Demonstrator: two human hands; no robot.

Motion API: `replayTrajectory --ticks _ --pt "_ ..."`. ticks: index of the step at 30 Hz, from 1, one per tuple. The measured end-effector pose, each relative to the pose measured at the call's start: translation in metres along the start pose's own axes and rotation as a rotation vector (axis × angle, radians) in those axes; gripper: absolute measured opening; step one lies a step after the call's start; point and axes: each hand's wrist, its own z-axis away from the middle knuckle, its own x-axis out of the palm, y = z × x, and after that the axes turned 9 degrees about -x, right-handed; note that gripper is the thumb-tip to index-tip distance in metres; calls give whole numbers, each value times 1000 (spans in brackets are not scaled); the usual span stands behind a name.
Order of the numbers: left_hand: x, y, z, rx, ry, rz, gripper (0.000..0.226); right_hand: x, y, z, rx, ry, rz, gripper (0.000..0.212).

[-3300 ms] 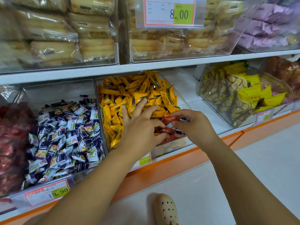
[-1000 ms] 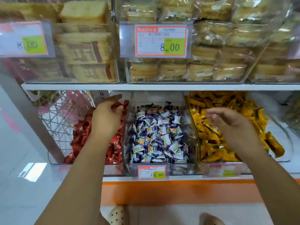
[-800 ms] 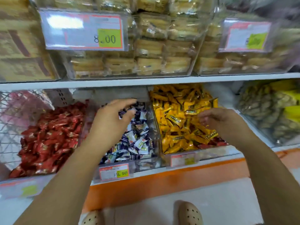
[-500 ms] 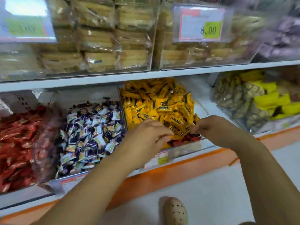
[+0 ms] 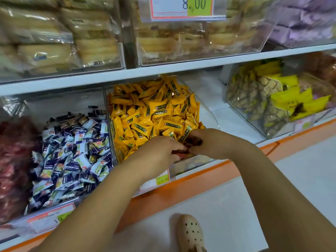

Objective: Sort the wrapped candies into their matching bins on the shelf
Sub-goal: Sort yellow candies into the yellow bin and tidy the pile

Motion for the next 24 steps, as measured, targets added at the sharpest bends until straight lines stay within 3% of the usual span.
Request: replayTrajectory --ticks 3,8,14,19,24 --pt "1 -2 -2 -2 40 3 29 5 1 -4 7 36 -18 29" --pt "5 -7 3 -38 208 203 16 15 -2 -10 35 189 -54 32" --pt "-6 -20 12 -176 336 506 16 11 -3 -8 23 261 -79 6" --pt "-13 -19 16 -241 348 673 15 -6 -6 1 59 352 -84 17" --pt "-11 -17 17 -255 321 745 15 -13 -6 13 41 405 -354 12"
